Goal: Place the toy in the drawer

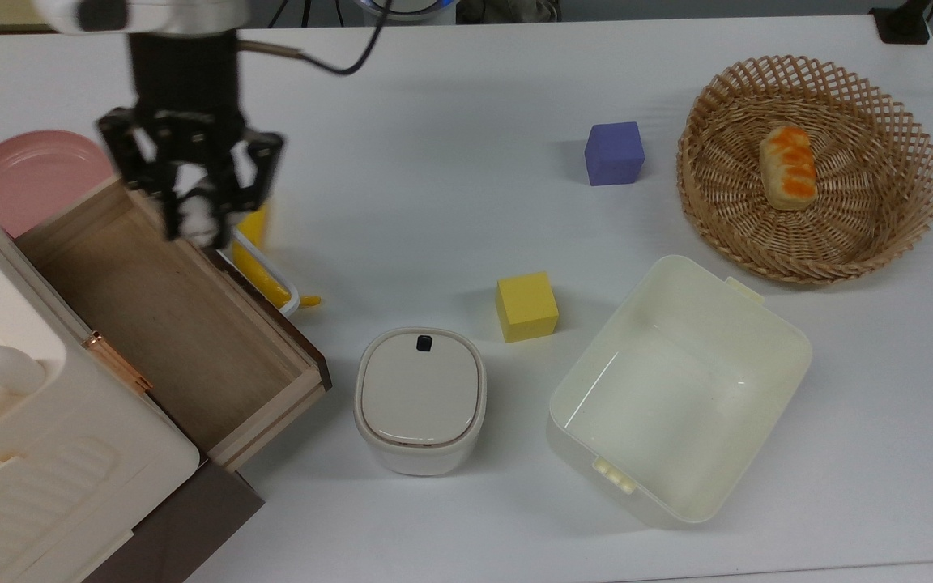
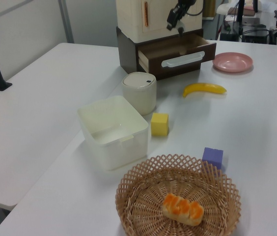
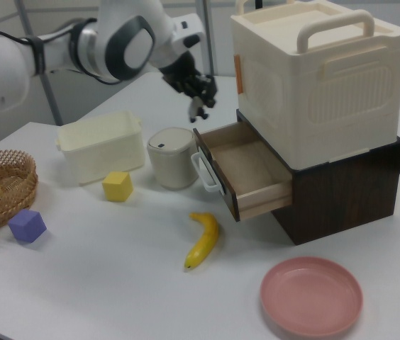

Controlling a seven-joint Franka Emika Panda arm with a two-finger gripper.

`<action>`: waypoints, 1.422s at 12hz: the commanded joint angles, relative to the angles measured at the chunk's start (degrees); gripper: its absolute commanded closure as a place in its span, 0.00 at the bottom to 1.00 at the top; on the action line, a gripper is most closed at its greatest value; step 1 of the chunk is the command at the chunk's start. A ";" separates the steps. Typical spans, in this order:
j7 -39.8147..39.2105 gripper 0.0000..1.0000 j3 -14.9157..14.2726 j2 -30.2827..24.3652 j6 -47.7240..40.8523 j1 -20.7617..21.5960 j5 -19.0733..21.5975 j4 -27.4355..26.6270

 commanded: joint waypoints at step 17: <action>-4.30 0.00 -1.88 7.07 15.96 -3.55 1.30 -4.93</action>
